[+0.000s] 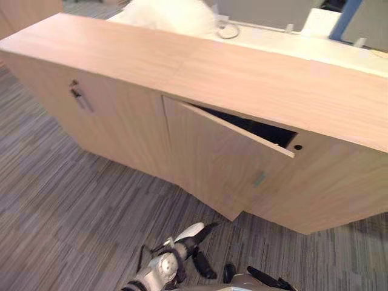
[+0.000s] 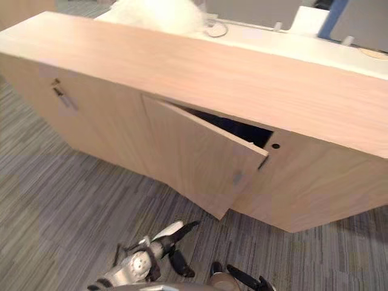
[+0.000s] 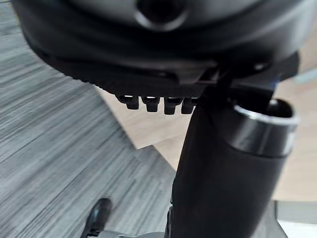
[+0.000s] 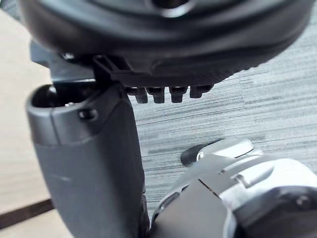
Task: Walk over to the cabinet, pick up the folder, carry it to the office cabinet, place the folder inside the office cabinet, then close the office cabinet door
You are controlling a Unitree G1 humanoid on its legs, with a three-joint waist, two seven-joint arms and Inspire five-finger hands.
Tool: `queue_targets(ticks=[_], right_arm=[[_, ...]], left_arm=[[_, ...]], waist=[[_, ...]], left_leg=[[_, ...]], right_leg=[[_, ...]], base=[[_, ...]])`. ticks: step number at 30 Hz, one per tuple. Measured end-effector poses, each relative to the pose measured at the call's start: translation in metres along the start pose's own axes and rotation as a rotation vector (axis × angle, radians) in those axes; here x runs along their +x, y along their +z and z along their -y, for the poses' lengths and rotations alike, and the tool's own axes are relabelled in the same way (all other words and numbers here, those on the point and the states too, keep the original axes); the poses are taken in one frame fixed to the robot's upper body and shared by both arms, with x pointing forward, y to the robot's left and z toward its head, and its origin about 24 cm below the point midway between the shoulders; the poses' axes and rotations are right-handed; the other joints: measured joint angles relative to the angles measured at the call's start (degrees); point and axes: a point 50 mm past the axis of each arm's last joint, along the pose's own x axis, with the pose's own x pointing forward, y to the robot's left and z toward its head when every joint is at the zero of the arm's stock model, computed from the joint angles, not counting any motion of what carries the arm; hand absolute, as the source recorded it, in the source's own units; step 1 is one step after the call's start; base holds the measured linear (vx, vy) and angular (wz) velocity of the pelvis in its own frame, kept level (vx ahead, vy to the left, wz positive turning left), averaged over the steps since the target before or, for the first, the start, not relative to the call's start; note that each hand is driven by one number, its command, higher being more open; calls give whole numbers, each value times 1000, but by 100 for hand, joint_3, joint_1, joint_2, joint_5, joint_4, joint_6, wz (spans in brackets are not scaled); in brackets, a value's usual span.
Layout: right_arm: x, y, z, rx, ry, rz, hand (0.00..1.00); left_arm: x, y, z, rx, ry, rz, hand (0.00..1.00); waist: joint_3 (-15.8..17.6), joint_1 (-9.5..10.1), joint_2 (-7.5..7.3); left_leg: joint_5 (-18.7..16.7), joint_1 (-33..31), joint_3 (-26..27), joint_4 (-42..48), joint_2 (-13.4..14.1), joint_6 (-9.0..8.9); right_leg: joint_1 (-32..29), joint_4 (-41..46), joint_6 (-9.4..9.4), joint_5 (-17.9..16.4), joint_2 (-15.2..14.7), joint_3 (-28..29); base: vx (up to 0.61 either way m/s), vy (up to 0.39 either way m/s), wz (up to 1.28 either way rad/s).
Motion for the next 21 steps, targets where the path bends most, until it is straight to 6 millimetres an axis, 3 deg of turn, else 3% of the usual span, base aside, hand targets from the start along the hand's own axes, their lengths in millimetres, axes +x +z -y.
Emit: queue_targets(ticks=[1, 2, 3, 4, 7, 9, 10, 11, 15, 21], right_arm=[[-1, -4, 4, 11, -11, -12, 100], [-1, -6, 9, 35, -27, -19, 100], [-1, -7, 11, 47, -35, -22, 100], [-1, -8, 17, 69, -58, -38, 100], [0, -6, 23, 116, -94, -51, 100], [1, -3, 18, 118, -81, -46, 100], [1, -1, 18, 118, -80, -41, 100], [1, -2, 16, 139, -75, -49, 100], [-2, -18, 14, 169, -68, -104, 100], [-3, -21, 19, 176, -74, -109, 100]], left_arm=[[-3, -19, -2, -70, 35, -97, 100], [-6, -32, -4, -157, 83, -177, 100], [-6, -36, -8, -199, 119, -201, 100], [-6, -39, -11, -283, 179, -238, 100], [-8, -43, -8, -423, 259, -268, 100], [-10, -46, -4, -499, 287, -286, 100], [-12, -48, 1, -558, 294, -296, 100], [-14, -51, 1, -620, 308, -308, 100], [-23, -66, -1, -815, 366, -343, 100], [-40, -89, 12, -1002, 380, -413, 100]], waist=[[15, 49, 20], [47, 130, 73], [101, 145, 110], [150, 198, 174], [173, 284, 212], [165, 329, 224], [102, 379, 324], [44, 400, 348], [-163, 398, 51], [-260, 398, 148]], left_leg=[[-197, -352, 51, 1137, 393, 61], [-136, -832, -109, 2443, 805, 194], [-116, -1084, -382, 2952, 929, 311], [-262, -1344, -1013, 3353, 829, 229], [-616, -1324, -1963, 2733, 164, 36], [-595, -1148, -2552, 1693, -220, 1], [-372, -1006, -2906, 944, -344, -3], [-33, -881, -2884, 779, -380, 5], [228, -506, -2731, 47, -720, 190], [576, -123, -2753, -759, -884, 259]], right_leg=[[53, 32, -70, -56, 149, 157], [95, 92, -114, -77, 304, 378], [169, 125, -164, -101, 370, 439], [245, 190, -229, -152, 438, 602], [463, 210, -265, -193, 420, 1169], [459, 212, -212, -197, 434, 1553], [432, 210, -135, -207, 515, 1781], [451, 201, -60, -227, 516, 1964], [547, 30, 94, -263, 156, 1967], [621, -101, 136, -289, -8, 1900]], base=[[75, -182, -100], [142, -179, -76], [175, -128, -75], [182, -43, -75], [160, 86, -98], [101, 193, -115], [93, 216, -99], [101, 209, -82], [113, 149, -12], [72, 27, 5]])
